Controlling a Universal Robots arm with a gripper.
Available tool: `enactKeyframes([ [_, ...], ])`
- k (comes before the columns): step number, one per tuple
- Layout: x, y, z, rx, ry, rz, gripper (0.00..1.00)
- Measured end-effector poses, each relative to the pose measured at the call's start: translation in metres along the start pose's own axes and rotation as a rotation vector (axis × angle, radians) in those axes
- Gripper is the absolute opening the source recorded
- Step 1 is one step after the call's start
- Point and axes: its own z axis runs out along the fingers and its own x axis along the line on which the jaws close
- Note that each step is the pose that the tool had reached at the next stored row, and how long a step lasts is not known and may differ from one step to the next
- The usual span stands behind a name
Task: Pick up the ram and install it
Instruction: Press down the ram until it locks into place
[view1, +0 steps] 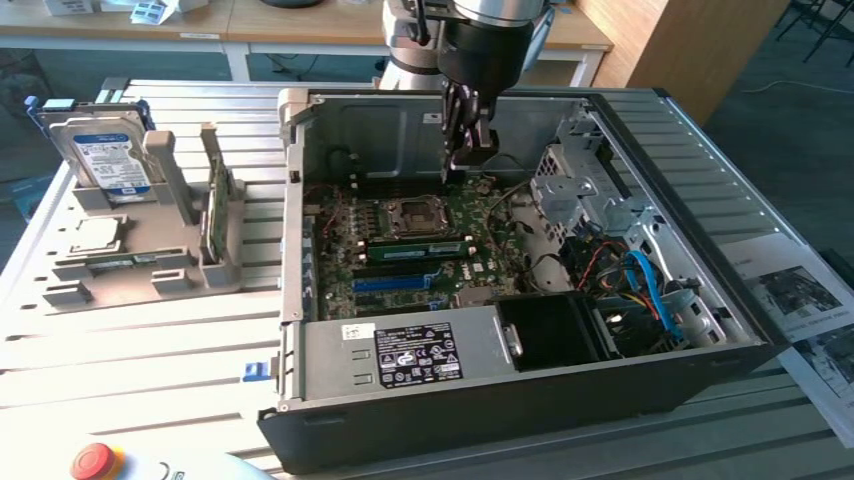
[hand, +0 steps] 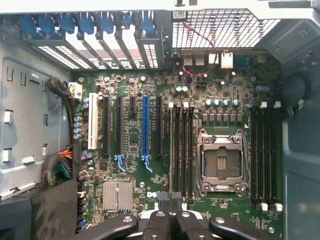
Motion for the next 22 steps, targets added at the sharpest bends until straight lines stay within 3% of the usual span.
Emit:
enactKeyframes([
  [6,0.0000,0.0001,0.0001,0.0085,-0.0108,0.000,0.10],
  [14,0.0000,0.0005,0.0002,0.0176,-0.0196,0.000,0.10],
  [22,0.0000,0.0006,0.0002,0.0195,-0.0210,0.000,0.10],
])
